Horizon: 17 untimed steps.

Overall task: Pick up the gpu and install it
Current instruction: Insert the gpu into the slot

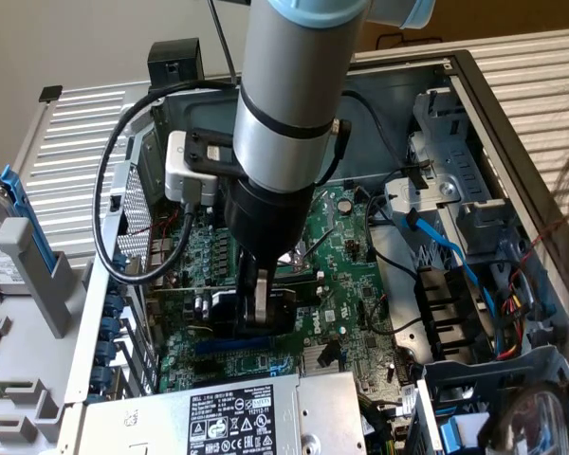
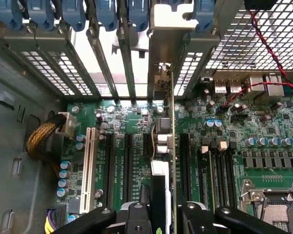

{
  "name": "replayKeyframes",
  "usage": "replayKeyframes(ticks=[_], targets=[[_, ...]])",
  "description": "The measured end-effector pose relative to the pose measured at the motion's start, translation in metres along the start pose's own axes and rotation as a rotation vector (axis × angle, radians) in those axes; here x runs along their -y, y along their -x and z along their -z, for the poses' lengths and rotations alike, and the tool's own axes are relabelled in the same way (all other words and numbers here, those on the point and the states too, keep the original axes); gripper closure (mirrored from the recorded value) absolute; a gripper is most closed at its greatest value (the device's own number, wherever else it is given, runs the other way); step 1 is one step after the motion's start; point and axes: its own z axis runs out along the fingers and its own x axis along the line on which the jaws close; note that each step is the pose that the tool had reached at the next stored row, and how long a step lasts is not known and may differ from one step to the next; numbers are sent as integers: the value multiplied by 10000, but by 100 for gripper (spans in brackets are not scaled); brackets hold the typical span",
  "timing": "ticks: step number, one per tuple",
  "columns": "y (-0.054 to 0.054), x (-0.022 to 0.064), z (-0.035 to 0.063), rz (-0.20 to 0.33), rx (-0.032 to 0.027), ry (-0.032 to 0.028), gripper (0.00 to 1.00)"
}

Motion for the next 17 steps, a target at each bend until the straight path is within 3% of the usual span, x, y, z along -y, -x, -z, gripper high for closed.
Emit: replayKeyframes(ticks=[17], targets=[[14, -80, 59, 0, -4, 24, 71]])
